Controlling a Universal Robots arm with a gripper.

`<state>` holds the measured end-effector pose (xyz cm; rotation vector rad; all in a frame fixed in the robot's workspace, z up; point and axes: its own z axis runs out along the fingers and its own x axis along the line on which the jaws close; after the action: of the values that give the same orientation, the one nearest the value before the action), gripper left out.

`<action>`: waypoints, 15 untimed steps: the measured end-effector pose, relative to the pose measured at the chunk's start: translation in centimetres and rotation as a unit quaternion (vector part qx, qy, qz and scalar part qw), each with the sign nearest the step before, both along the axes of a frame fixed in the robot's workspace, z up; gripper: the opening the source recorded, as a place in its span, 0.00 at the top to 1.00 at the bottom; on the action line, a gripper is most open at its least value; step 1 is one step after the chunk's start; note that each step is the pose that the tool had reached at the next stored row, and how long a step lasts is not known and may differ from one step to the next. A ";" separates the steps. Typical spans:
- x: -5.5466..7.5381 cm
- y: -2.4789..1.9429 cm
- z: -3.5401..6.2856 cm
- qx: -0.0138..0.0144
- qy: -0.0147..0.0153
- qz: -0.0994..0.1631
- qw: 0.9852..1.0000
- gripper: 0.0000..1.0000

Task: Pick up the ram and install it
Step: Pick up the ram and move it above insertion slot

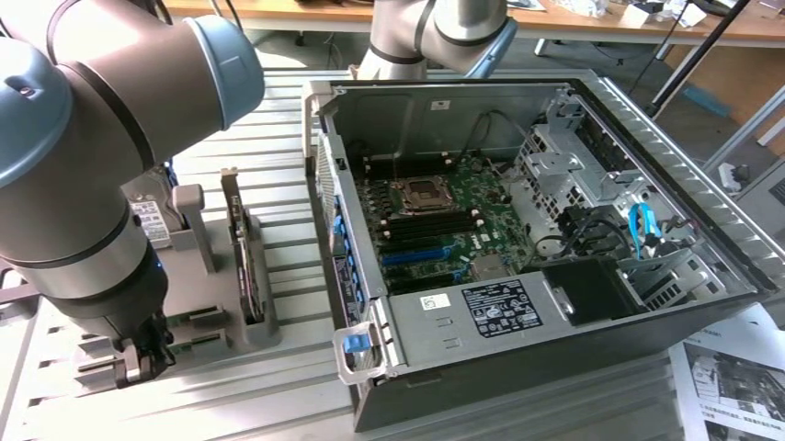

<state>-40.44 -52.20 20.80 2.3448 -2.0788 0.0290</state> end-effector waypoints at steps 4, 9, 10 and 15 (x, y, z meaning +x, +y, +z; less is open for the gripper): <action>-0.2 0.02 -0.13 0.000 0.000 0.000 1.000 0.70; -0.2 0.04 -0.15 0.000 0.000 0.000 1.000 0.70; -0.2 0.04 -0.15 0.000 0.000 0.000 1.000 0.70; -0.2 0.04 -0.15 0.000 0.000 0.000 1.000 0.78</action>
<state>-40.67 -52.16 20.65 2.3449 -2.0790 0.0291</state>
